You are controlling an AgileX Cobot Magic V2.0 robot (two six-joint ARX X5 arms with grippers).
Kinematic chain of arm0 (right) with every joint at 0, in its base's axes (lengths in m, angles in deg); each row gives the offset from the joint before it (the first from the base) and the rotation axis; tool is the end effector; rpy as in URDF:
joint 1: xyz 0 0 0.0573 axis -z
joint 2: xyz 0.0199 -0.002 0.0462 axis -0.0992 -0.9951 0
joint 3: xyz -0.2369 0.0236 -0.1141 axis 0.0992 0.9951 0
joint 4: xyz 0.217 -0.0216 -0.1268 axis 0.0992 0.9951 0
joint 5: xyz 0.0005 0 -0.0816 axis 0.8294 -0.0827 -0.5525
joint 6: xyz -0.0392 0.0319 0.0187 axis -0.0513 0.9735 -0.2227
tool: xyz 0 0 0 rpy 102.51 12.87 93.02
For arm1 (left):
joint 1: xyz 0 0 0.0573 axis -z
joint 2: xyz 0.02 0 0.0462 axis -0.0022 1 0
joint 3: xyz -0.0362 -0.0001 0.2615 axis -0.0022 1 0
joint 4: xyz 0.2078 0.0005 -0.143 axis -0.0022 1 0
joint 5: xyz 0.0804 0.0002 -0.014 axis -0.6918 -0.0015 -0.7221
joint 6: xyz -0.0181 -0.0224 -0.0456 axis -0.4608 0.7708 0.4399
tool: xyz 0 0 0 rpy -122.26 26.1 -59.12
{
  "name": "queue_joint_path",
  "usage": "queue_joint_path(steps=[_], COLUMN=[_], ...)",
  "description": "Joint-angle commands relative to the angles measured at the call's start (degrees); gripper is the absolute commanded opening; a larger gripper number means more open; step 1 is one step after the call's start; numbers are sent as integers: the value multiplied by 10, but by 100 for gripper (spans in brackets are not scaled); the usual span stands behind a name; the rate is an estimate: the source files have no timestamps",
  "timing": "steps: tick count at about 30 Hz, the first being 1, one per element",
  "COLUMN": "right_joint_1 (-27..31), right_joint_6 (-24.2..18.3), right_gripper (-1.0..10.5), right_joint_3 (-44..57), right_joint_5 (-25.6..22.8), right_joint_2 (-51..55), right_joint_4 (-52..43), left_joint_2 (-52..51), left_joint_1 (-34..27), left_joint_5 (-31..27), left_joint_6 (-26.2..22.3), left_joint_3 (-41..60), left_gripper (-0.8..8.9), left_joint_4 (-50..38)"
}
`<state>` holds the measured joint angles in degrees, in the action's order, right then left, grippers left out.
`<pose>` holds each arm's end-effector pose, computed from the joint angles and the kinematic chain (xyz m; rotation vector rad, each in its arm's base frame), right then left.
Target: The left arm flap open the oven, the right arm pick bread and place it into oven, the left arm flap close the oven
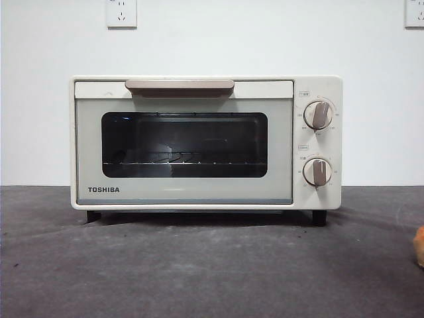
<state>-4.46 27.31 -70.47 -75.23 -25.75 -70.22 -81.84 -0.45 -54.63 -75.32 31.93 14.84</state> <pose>0.0957 -0.0024 0.1531 0.0929 0.1485 -0.0411 0.0947 0.0030 0.1571 -0.1775 0.1439 0.0953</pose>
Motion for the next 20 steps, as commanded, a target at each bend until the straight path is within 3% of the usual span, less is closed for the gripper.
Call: queue_joint_path(steps=[1,5,10,15,20], right_joint_1=[1,0,0,0,0], right_joint_6=[59,108,164,175,172], right_gripper=[10,10,10,10,10], right_joint_3=[4,-8,-53,-135,-230], right_joint_5=[35,65,68,68,105], right_joint_2=[-1,-1,-1,-13,-58], right_joint_4=[-8,-8,-6,48,118], left_joint_2=[-1,0,8,54,130], left_joint_1=[-1,3,14,19,22], left_joint_5=[26,50,50,61,75], left_joint_6=[32,46,89,144,119], left_joint_3=[11,-4,-50,-110,-204], left_gripper=[17,17,17,17,17], left_joint_4=[3,4,4,7,39])
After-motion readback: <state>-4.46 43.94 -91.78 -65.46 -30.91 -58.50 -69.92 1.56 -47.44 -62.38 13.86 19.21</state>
